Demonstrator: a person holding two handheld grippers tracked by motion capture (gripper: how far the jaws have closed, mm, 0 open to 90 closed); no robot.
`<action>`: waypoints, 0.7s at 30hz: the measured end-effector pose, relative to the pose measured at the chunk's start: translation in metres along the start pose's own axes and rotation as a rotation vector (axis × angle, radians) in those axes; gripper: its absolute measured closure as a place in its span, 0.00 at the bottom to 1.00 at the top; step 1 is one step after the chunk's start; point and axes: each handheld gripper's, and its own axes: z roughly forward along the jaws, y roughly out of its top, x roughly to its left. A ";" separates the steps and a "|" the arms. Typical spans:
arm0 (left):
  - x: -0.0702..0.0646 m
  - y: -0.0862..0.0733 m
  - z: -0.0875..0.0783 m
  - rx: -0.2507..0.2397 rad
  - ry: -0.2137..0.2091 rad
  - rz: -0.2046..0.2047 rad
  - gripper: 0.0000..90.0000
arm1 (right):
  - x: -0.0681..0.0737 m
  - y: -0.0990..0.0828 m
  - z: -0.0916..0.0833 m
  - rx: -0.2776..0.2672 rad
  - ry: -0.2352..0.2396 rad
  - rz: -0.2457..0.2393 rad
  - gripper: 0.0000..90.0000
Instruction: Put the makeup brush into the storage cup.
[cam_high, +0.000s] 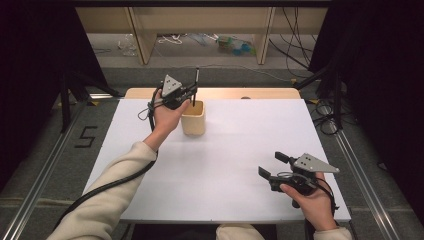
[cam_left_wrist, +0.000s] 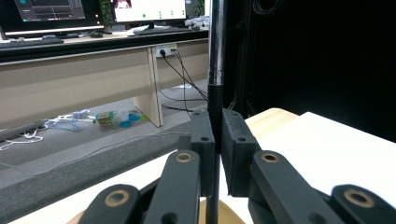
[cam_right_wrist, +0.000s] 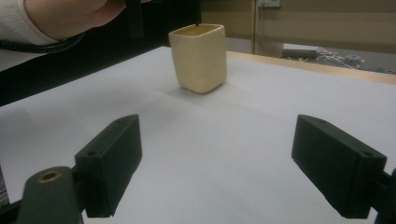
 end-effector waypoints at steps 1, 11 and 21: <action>0.000 0.000 0.000 -0.002 -0.001 0.003 0.93 | 0.000 0.000 0.000 0.000 0.000 0.000 0.19; 0.000 -0.002 0.002 -0.003 0.003 0.000 0.93 | 0.000 0.000 0.000 0.002 0.000 0.000 0.19; 0.000 -0.005 0.003 0.000 0.003 0.002 0.93 | 0.000 0.000 0.000 -0.001 0.002 -0.001 0.19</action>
